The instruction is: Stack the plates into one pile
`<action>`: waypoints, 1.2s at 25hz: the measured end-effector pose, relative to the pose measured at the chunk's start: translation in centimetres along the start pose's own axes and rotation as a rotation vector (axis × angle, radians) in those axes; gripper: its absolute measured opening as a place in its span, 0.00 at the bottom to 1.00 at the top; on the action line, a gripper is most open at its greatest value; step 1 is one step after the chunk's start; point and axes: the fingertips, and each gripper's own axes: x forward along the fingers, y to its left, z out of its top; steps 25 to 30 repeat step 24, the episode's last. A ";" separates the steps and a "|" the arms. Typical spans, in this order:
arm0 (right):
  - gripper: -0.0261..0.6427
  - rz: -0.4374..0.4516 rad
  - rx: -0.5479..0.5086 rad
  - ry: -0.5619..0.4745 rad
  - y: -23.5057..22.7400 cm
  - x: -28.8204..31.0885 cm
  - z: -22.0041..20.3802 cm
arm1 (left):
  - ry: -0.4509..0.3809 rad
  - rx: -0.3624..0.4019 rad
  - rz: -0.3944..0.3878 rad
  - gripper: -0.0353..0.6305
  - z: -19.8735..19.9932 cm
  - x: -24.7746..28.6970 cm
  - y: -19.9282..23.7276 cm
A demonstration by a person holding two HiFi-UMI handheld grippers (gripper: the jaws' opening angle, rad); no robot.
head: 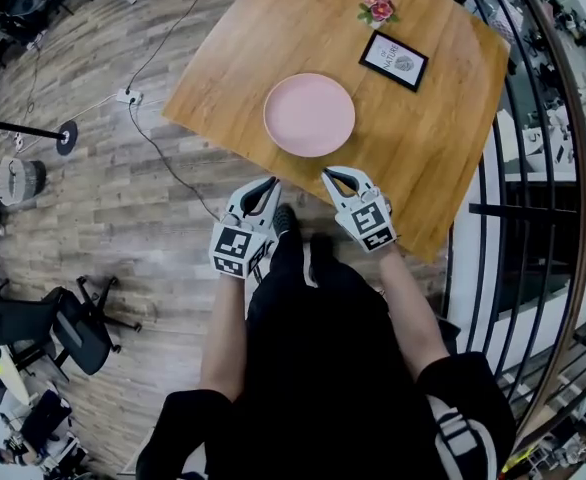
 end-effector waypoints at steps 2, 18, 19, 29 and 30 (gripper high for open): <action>0.05 0.004 0.010 -0.009 -0.1 -0.5 0.2 | -0.004 0.007 -0.001 0.11 0.3 0.1 -0.4; 0.05 0.022 0.018 -0.055 -0.1 -2.4 1.6 | -0.009 0.009 -0.006 0.11 1.1 0.4 -2.8; 0.05 0.024 0.018 -0.058 -0.1 -2.4 1.7 | -0.008 0.007 -0.003 0.11 1.0 0.3 -2.9; 0.05 0.025 0.007 -0.060 0.4 -2.7 1.7 | -0.001 0.009 0.011 0.11 0.5 -0.5 -3.2; 0.05 0.025 0.007 -0.060 0.4 -2.7 1.7 | -0.001 0.009 0.011 0.11 0.5 -0.5 -3.2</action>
